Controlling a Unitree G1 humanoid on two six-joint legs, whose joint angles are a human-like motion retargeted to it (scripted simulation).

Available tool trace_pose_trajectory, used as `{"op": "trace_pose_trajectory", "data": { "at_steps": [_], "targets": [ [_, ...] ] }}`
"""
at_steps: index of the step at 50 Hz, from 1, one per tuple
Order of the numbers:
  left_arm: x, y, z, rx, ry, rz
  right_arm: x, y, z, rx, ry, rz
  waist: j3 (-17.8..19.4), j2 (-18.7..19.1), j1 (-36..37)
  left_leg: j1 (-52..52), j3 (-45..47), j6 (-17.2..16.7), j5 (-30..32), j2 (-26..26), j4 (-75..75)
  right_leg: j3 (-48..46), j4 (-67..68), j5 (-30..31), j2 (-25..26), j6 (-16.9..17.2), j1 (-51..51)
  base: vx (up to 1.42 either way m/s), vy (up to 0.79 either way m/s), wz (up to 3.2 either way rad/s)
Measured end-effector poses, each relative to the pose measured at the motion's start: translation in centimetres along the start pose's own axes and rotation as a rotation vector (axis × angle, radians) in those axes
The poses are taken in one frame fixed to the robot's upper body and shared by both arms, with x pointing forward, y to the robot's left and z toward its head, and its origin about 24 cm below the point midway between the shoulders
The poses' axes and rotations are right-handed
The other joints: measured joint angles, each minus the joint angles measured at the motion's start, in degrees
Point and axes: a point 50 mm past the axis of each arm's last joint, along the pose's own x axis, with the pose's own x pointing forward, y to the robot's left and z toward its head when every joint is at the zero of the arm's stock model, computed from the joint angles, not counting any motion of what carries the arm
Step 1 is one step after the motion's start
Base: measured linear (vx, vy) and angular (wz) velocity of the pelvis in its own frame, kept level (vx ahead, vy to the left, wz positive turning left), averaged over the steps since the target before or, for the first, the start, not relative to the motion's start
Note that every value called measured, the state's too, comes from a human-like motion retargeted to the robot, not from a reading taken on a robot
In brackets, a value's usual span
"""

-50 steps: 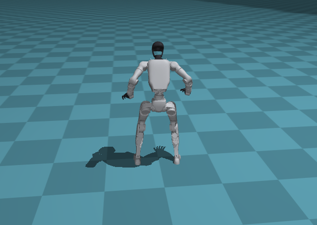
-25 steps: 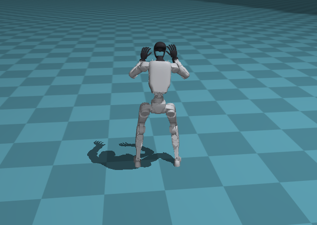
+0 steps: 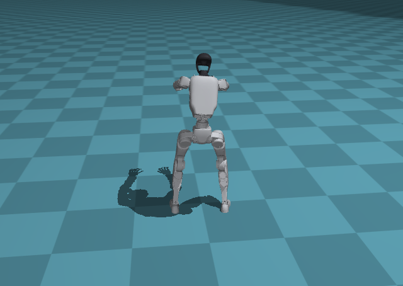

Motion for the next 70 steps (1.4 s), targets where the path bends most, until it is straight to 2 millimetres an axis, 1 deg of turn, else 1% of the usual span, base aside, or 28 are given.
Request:
{"op": "trace_pose_trajectory", "data": {
  "at_steps": [3, 5, 8, 10, 12, 15, 18, 20, 22, 23, 25, 27, 30, 32, 35, 38, 40, 41, 44, 47, 50, 52, 55, 58, 62, 65, 67, 70],
  "targets": [
    [-3.5, -4.9, -2.0, -0.115, 0.016, -0.054, -4.0, 3.6, -1.4, 0.062, 0.017, 0.005, 0.00, 1.00, 0.45, -1.06, -0.25, 0.19, 0.98, 0.26, -1.07, 0.40, -1.96, 1.50, 0.98, 0.98, -0.68, 0.00, 0.00, 0.00],
    [-6.4, -7.4, -3.3, -0.153, 0.011, -0.073, -6.9, 5.3, -2.0, 0.099, 0.015, -0.008, 0.00, 1.15, 0.36, -2.06, -0.30, 0.40, 1.45, 0.25, -1.64, 0.32, -2.56, 2.00, 1.07, 0.98, -1.65, 0.00, 0.00, 0.00],
    [-11.6, -10.0, -5.5, -0.188, 0.021, -0.065, -11.7, 6.9, -2.6, 0.147, 0.013, -0.040, 0.00, 0.92, -0.12, -3.68, -0.36, 0.65, 2.06, 0.10, -2.55, 0.26, -3.35, 2.61, 1.09, 1.02, -3.27, 0.00, 0.00, 0.00],
    [-15.4, -10.9, -6.9, -0.208, 0.050, -0.037, -15.0, 7.4, -2.9, 0.173, 0.018, -0.063, 0.00, 0.49, -0.51, -4.68, -0.35, 0.76, 2.35, -0.02, -3.09, 0.28, -3.76, 2.90, 1.07, 1.09, -4.33, 0.00, 0.00, 0.00],
    [-20.3, -11.0, -9.2, -0.255, 0.093, -0.007, -18.8, 8.4, -1.5, 0.264, 0.025, -0.102, 0.00, -1.96, -1.89, -3.00, -0.28, 0.78, 1.70, -0.05, -2.67, 0.62, -3.22, 2.17, 1.13, 1.28, -2.86, 0.03, -0.01, -0.05],
    [-25.9, -9.6, -10.2, -0.298, 0.142, 0.093, -23.8, 7.1, -1.9, 0.299, 0.057, -0.152, 0.00, -2.85, -2.07, -2.35, -0.27, 0.64, 1.01, -0.10, -2.28, 0.83, -2.80, 1.63, 1.12, 1.64, -2.30, 0.08, -0.01, -0.03],
    [-29.7, -6.7, -10.3, -0.283, 0.155, 0.196, -27.1, 4.4, -2.4, 0.280, 0.075, -0.211, 0.00, -3.51, -2.06, -2.48, -0.23, 0.64, 0.16, -0.12, -1.60, 1.06, -2.07, 1.06, 1.09, 1.91, -2.55, 0.09, -0.01, 0.00],
    [-31.0, -4.0, -9.8, -0.266, 0.113, 0.288, -28.9, 2.3, -2.7, 0.266, 0.099, -0.275, 0.00, -4.01, -1.52, -1.82, -0.29, 0.51, -0.44, -0.13, -1.16, 1.10, -1.52, 0.45, 1.05, 1.92, -1.94, 0.10, -0.01, 0.00],
    [-30.8, -1.3, -9.1, -0.227, 0.040, 0.390, -29.0, -0.1, -3.2, 0.208, 0.072, -0.357, 0.00, -4.06, -1.06, -1.03, -0.38, 0.52, -1.18, -0.15, -0.43, 1.13, -0.74, -0.21, 0.96, 1.95, -1.15, 0.08, -0.01, 0.01],
    [-30.3, 0.1, -8.7, -0.204, -0.010, 0.448, -28.7, -1.4, -3.4, 0.171, 0.047, -0.407, 0.00, -4.05, -0.85, -0.52, -0.43, 0.55, -1.54, -0.18, -0.05, 1.13, -0.32, -0.58, 0.89, 1.95, -0.63, 0.06, -0.01, 0.02],
    [-28.6, 2.9, -7.7, -0.156, -0.128, 0.563, -27.3, -3.9, -3.7, 0.089, -0.021, -0.516, 0.00, -3.96, -0.47, 0.73, -0.56, 0.63, -2.22, -0.26, 0.70, 1.10, 0.57, -1.33, 0.71, 1.90, 0.62, 0.03, -0.01, 0.01],
    [-26.0, 5.4, -6.6, -0.113, -0.248, 0.659, -25.2, -6.3, -4.0, 0.001, -0.087, -0.612, 0.00, -3.71, -0.03, 1.87, -0.68, 0.67, -2.85, -0.26, 1.60, 1.02, 1.60, -2.05, 0.53, 1.73, 1.78, 0.00, 0.00, 0.00],
    [-21.2, 8.6, -4.7, -0.047, -0.406, 0.747, -21.1, -9.3, -4.1, -0.097, -0.183, -0.721, 0.00, -2.71, 0.65, 0.83, -0.81, -0.07, -4.51, 1.04, 6.77, 0.35, 6.14, -3.30, 0.47, 1.31, 1.28, 0.00, 0.00, 0.00],
    [-17.2, 10.2, -3.1, -0.063, -0.461, 0.795, -17.9, -10.8, -4.7, -0.172, -0.172, -0.758, 0.00, -2.60, 1.43, 3.31, -1.10, 0.47, -3.45, -0.14, 2.91, 0.74, 3.24, -2.94, 0.44, 1.14, 3.28, -0.11, -0.02, 0.03],
    [-11.4, 12.6, -0.1, -0.027, -0.530, 0.814, -13.0, -12.6, -4.8, -0.218, -0.179, -0.799, 0.00, -2.53, 2.21, 3.51, -1.22, 0.13, -3.15, -0.02, 3.10, 0.59, 3.71, -2.92, 0.45, 0.87, 3.42, -0.11, -0.02, 0.01],
    [-6.4, 14.5, 1.8, 0.051, -0.521, 0.794, -7.5, -13.7, -4.1, -0.227, -0.180, -0.799, 0.00, -2.69, 1.80, 3.10, -1.28, -0.25, -2.33, 0.10, 2.62, 0.39, 3.42, -2.41, 0.52, 0.77, 2.98, -0.11, -0.02, 0.01],
    [-3.8, 15.0, 2.4, 0.080, -0.476, 0.754, -4.3, -13.9, -3.6, -0.239, -0.166, -0.767, 0.00, -2.28, 1.56, 3.19, -1.32, -0.57, -1.61, 0.19, 1.89, 0.19, 2.73, -1.84, 0.64, 0.90, 3.09, -0.11, -0.02, 0.00],
    [-2.7, 14.9, 2.4, 0.090, -0.440, 0.720, -3.0, -13.6, -3.6, -0.239, -0.145, -0.732, 0.00, -2.10, 1.53, 3.06, -1.33, -0.70, -1.20, 0.27, 1.42, 0.08, 2.25, -1.50, 0.72, 0.97, 2.98, -0.10, -0.02, 0.00],
    [0.0, 13.9, 1.7, 0.110, -0.307, 0.599, -0.2, -12.2, -3.8, -0.234, -0.062, -0.597, 0.00, -1.69, 1.40, 2.66, -1.34, -1.18, 0.24, 0.48, -0.46, -0.28, 0.40, -0.21, 1.05, 1.22, 2.62, -0.10, -0.02, 0.00],
    [1.5, 12.4, 0.7, 0.123, -0.169, 0.475, 1.1, -10.2, -4.6, -0.188, 0.041, -0.435, 0.00, -1.64, 1.52, 1.24, -1.36, -1.50, 1.97, 0.51, -2.81, -0.64, -1.68, 1.30, 1.24, 1.20, 1.16, -0.09, -0.01, 0.04],
    [1.5, 9.0, -0.9, 0.081, -0.076, 0.334, 0.9, -6.6, -4.4, -0.107, 0.080, -0.299, 0.00, -1.81, 1.19, 1.72, -1.40, -1.61, 2.85, 0.60, -4.33, -0.82, -3.19, 2.10, 1.50, 1.43, 1.65, -0.06, -0.01, 0.00],
    [1.0, 6.9, -1.8, 0.074, -0.049, 0.275, 0.4, -4.7, -4.1, -0.067, 0.074, -0.236, 0.00, -1.98, 1.08, 1.19, -1.29, -1.36, 3.10, 0.38, -4.87, -1.31, -2.87, 2.02, 0.94, 0.69, 0.76, 0.00, 0.00, 0.00],
    [-0.7, 3.3, -3.7, 0.035, -0.030, 0.220, -1.4, -1.4, -3.8, -0.009, 0.057, -0.196, 0.00, -1.65, 0.68, 1.22, -1.46, -1.40, 3.78, 0.63, -5.80, -0.87, -4.65, 2.94, 1.79, 1.56, 1.14, -0.04, -0.01, -0.01],
    [-3.4, 0.4, -5.4, 0.012, -0.056, 0.201, -4.3, 1.4, -4.0, 0.046, 0.036, -0.185, 0.00, -1.76, 0.48, 0.28, -1.41, -1.13, 3.99, 0.55, -6.14, -0.92, -4.77, 3.05, 1.70, 1.39, 0.07, 0.00, 0.00, 0.00],
    [-8.7, -3.2, -7.6, -0.083, -0.064, 0.199, -9.8, 4.4, -4.5, 0.116, 0.034, -0.205, 0.00, -2.13, 0.08, -0.75, -1.48, -0.89, 3.98, 0.49, -6.24, -0.62, -5.01, 3.15, 1.88, 1.57, -0.95, 0.00, 0.00, 0.00],
    [-14.2, -5.5, -8.9, -0.198, -0.039, 0.215, -15.4, 5.9, -4.9, 0.164, 0.051, -0.214, 0.00, -2.27, -0.05, -0.18, -1.59, -0.78, 3.27, 0.37, -5.66, -0.49, -4.55, 2.58, 1.81, 1.87, -0.32, 0.02, 0.00, 0.00],
    [-17.8, -5.9, -9.7, -0.234, -0.015, 0.247, -19.0, 6.0, -5.2, 0.183, 0.073, -0.222, 0.00, -2.57, -0.25, -0.51, -1.60, -0.79, 2.98, 0.25, -5.58, -0.41, -4.38, 2.36, 1.71, 1.99, -0.70, 0.07, 0.00, 0.03],
    [-23.1, -5.2, -10.7, -0.237, 0.025, 0.299, -24.0, 5.2, -5.4, 0.191, 0.104, -0.228, 0.00, -3.07, -0.70, -0.87, -1.58, -0.83, 2.29, 0.07, -5.16, -0.22, -3.88, 1.85, 1.53, 2.14, -1.11, 0.09, 0.01, 0.03]
  ]
}}
